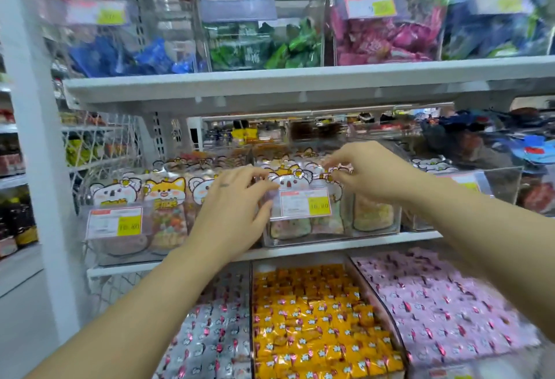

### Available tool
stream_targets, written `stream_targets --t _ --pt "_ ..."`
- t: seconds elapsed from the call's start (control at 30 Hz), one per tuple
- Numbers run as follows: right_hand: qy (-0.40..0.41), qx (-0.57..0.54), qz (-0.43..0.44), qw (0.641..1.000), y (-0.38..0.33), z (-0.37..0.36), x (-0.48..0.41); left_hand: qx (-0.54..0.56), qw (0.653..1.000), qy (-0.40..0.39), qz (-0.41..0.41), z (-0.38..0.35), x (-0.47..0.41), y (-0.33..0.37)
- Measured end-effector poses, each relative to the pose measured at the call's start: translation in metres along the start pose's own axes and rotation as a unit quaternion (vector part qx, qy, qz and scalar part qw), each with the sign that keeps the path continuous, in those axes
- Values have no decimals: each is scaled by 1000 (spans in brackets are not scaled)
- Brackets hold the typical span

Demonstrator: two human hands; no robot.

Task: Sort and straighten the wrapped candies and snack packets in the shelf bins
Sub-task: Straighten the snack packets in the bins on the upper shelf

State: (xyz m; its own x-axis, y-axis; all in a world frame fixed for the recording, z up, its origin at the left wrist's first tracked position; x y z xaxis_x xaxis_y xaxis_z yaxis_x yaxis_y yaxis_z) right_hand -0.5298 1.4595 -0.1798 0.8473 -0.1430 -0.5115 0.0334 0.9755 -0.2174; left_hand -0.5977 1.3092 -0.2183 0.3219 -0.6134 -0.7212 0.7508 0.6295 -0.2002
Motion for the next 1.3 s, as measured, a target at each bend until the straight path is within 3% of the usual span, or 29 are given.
stream_targets --t 0.27,0.73,0.93,1.03,1.2,1.3 --pt "-32 -19 13 999 23 8 -20 3 999 -35 -8 -12 -39 8" --pt "-61 51 8 997 73 10 -18 41 998 -54 -19 -16 -58 2" --pt "70 10 -18 997 75 34 -20 28 997 -73 -17 -22 -62 1" --pt "108 21 13 994 66 47 -21 33 997 -66 -16 -25 -65 2" --pt "202 -95 68 972 39 79 -18 81 995 -50 -10 -20 -69 1" --pt "233 -134 124 955 8 89 -16 149 989 3 -8 -4 -70 -2"
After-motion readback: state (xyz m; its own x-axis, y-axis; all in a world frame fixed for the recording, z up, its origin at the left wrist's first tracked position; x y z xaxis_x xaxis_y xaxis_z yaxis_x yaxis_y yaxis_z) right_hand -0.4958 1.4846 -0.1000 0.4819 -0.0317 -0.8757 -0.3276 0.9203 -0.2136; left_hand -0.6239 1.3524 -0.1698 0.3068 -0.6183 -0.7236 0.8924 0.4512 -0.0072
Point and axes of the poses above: each hand's wrist, its own x-axis away from the middle knuckle, its own z-axis out of the back of the hand, y = z × x, the point moved 9 cm from there along -x, towards the middle knuckle, and after that the axes turned 11 degrees about -x, right-handed, at the moved point
